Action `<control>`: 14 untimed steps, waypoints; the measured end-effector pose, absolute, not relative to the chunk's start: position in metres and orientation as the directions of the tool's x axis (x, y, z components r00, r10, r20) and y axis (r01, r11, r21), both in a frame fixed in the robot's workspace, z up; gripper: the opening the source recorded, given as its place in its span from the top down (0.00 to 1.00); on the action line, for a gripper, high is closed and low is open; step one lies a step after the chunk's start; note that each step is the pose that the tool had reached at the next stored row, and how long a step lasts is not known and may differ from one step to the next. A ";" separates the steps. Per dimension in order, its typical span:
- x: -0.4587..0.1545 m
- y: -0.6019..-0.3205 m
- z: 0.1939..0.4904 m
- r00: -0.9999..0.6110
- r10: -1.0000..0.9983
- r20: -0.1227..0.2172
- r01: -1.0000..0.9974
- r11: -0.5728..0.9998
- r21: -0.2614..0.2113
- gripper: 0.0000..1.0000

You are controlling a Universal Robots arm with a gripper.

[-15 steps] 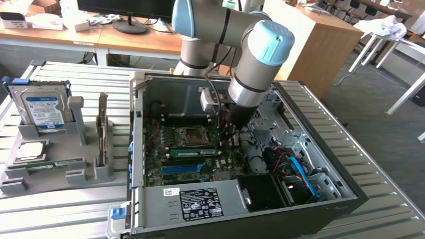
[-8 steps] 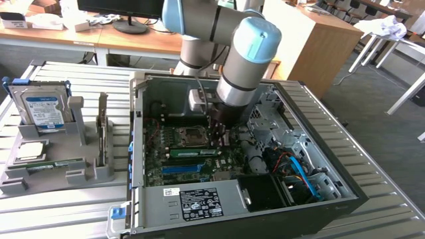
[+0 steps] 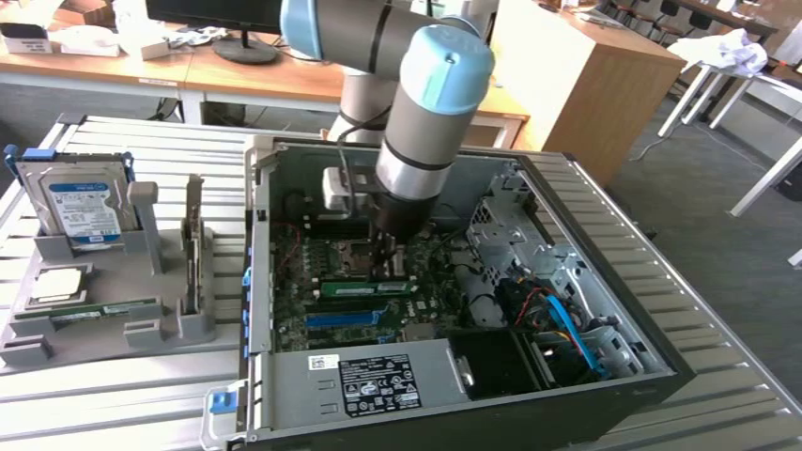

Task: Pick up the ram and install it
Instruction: 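Press down the ram until it locks into place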

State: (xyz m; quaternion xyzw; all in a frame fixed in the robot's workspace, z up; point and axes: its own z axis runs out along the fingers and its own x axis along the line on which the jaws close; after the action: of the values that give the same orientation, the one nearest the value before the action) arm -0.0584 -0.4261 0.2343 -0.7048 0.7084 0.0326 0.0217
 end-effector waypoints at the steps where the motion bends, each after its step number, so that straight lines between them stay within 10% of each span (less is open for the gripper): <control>1: -0.063 -0.426 0.234 -0.006 -0.997 -0.077 -1.000 0.005 0.014 0.89; 14: -0.100 -0.426 0.228 -0.005 -0.997 -0.077 -1.000 0.004 0.007 0.89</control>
State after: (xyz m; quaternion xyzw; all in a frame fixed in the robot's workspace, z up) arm -0.1003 -0.4262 0.2283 -0.7049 0.7082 0.0295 0.0249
